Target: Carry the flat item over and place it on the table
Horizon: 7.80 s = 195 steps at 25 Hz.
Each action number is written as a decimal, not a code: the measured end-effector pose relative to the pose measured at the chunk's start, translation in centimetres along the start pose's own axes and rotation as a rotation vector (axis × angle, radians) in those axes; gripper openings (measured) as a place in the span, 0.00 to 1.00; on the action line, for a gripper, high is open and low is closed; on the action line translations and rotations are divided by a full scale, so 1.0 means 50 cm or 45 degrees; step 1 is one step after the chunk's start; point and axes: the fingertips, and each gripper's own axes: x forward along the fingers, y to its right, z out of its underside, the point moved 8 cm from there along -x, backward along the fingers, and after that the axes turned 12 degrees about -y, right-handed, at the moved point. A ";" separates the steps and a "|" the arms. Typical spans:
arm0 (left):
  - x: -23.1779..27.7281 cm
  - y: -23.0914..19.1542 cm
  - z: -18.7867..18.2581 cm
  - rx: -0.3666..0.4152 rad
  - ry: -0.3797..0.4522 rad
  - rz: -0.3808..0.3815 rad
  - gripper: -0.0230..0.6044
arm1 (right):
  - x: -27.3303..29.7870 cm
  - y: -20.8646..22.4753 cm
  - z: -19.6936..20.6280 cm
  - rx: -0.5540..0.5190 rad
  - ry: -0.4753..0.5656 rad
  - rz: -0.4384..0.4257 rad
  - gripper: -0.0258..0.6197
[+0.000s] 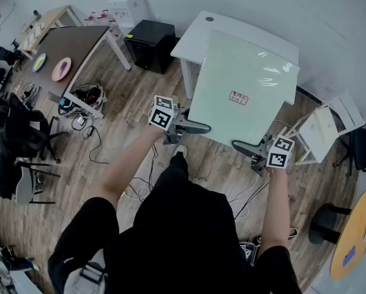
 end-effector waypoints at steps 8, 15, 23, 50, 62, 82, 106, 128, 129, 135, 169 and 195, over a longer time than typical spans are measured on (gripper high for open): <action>0.000 -0.001 0.005 -0.023 0.001 0.003 0.50 | 0.001 0.001 0.005 0.038 0.021 -0.014 0.52; -0.012 -0.027 0.026 -0.081 0.034 0.036 0.50 | 0.019 0.021 0.013 0.108 0.038 -0.027 0.52; -0.034 -0.105 -0.005 -0.064 0.030 0.061 0.50 | 0.032 0.091 -0.023 0.151 0.024 -0.002 0.52; -0.191 -0.426 -0.234 -0.080 -0.063 0.209 0.50 | 0.122 0.371 -0.244 0.249 0.134 0.161 0.52; -0.177 -0.528 -0.286 -0.070 -0.104 0.291 0.50 | 0.103 0.443 -0.263 0.291 0.228 0.243 0.52; -0.117 -0.763 -0.355 -0.180 -0.017 0.162 0.50 | 0.018 0.747 -0.309 0.383 0.210 0.099 0.52; -0.039 -0.950 -0.326 -0.465 0.005 0.079 0.50 | -0.028 0.985 -0.229 0.608 0.167 -0.051 0.52; -0.022 -1.104 -0.195 -0.835 -0.078 0.155 0.50 | 0.020 1.108 -0.085 0.997 0.196 -0.080 0.52; -0.022 -1.112 -0.187 -0.852 -0.078 0.152 0.50 | 0.022 1.115 -0.077 1.019 0.195 -0.081 0.52; -0.021 -1.142 -0.179 -0.911 -0.056 0.146 0.50 | 0.037 1.148 -0.056 1.103 0.179 -0.099 0.52; -0.003 -1.154 -0.111 -1.225 0.044 0.152 0.56 | 0.039 1.177 0.017 1.344 0.118 -0.081 0.52; -0.012 -1.143 -0.112 -1.105 -0.216 -0.038 0.60 | -0.027 1.164 0.034 1.318 0.186 0.142 0.52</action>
